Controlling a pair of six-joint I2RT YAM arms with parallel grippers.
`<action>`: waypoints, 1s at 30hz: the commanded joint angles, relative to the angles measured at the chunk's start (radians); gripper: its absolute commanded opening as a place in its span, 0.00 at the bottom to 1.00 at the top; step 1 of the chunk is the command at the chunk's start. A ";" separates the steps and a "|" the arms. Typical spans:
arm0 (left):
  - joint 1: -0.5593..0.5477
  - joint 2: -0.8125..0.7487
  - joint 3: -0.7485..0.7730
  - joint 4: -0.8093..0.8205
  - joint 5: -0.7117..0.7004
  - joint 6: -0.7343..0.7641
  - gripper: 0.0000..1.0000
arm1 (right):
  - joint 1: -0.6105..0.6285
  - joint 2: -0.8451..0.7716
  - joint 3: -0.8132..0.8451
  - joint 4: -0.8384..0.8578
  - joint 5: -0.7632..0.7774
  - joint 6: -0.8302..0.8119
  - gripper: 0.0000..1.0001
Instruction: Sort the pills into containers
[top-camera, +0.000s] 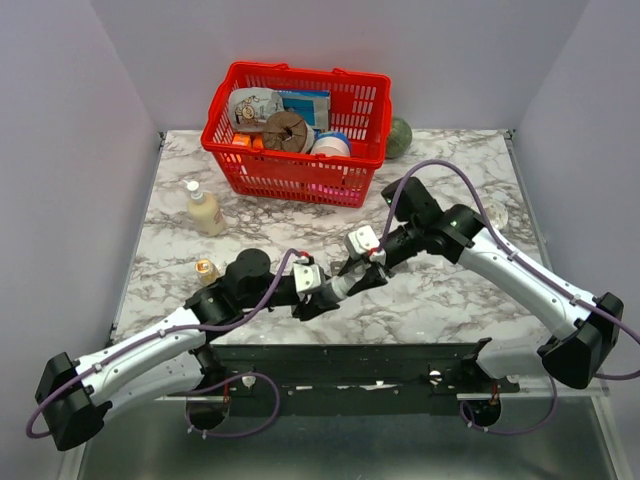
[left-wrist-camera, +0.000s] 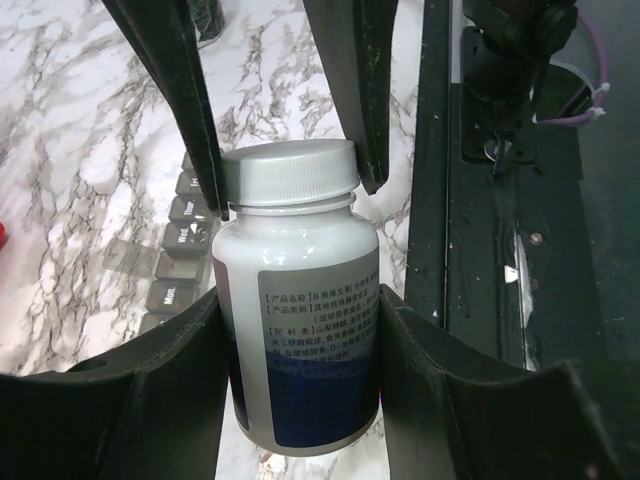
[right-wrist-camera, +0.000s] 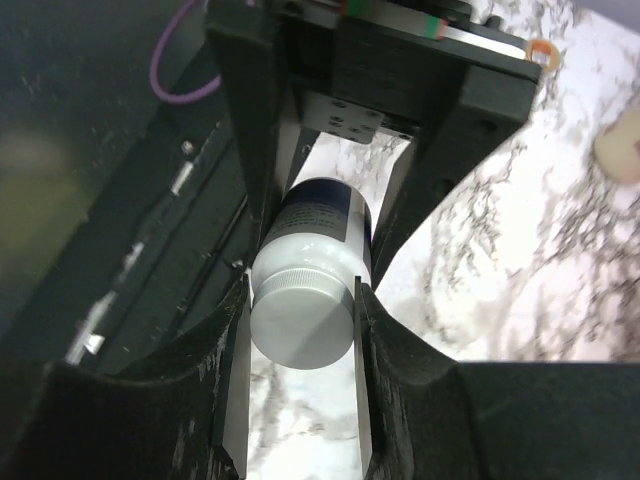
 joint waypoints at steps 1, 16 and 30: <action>0.033 -0.041 -0.036 -0.073 0.189 0.018 0.00 | 0.023 0.015 0.050 -0.148 0.037 -0.278 0.18; 0.040 -0.064 -0.072 0.096 0.142 -0.074 0.00 | 0.032 0.008 -0.009 0.072 -0.101 0.149 0.59; 0.040 -0.097 -0.063 0.070 -0.002 -0.106 0.00 | -0.011 -0.052 -0.007 0.276 0.125 0.706 1.00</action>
